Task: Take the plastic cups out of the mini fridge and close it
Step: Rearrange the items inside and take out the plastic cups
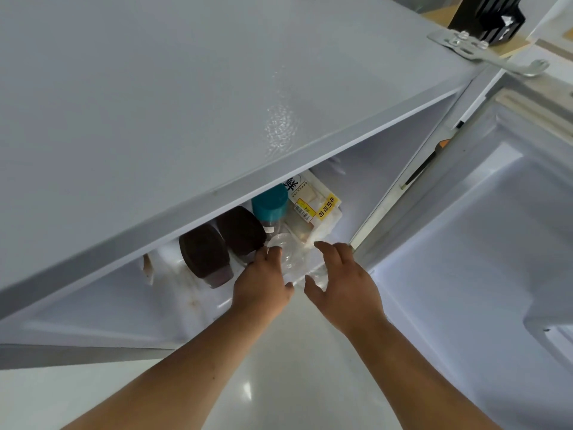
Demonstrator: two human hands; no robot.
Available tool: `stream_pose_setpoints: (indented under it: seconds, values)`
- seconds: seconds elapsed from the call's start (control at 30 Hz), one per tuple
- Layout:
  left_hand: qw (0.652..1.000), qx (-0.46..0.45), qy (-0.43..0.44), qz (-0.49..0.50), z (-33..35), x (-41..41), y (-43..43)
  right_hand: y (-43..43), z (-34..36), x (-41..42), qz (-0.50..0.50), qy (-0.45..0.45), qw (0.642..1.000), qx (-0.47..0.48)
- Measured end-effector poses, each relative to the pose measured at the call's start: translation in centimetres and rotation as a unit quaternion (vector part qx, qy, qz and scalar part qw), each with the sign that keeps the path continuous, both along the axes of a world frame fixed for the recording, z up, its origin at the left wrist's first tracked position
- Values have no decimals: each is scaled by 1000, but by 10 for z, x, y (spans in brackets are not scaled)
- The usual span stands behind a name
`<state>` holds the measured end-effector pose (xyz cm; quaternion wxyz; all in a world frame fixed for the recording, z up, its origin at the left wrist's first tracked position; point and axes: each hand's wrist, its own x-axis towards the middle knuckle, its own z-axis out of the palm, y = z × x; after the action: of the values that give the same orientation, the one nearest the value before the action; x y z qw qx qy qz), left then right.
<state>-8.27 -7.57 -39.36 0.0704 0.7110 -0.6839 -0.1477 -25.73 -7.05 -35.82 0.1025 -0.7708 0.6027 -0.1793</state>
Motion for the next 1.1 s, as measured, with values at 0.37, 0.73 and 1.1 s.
stream_pose_setpoints:
  seconds: [0.37,0.73,1.1]
  values:
    - [987,58,-127,-81,2,-18,-40,23,-15,-20,-10,38,998,39]
    - [987,117,-99,-55,4,-19,-50,23,-16,-26,-19,31,999,34]
    - [989,73,-119,-50,0,-4,-33,19,-14,-18,-2,30,999,44]
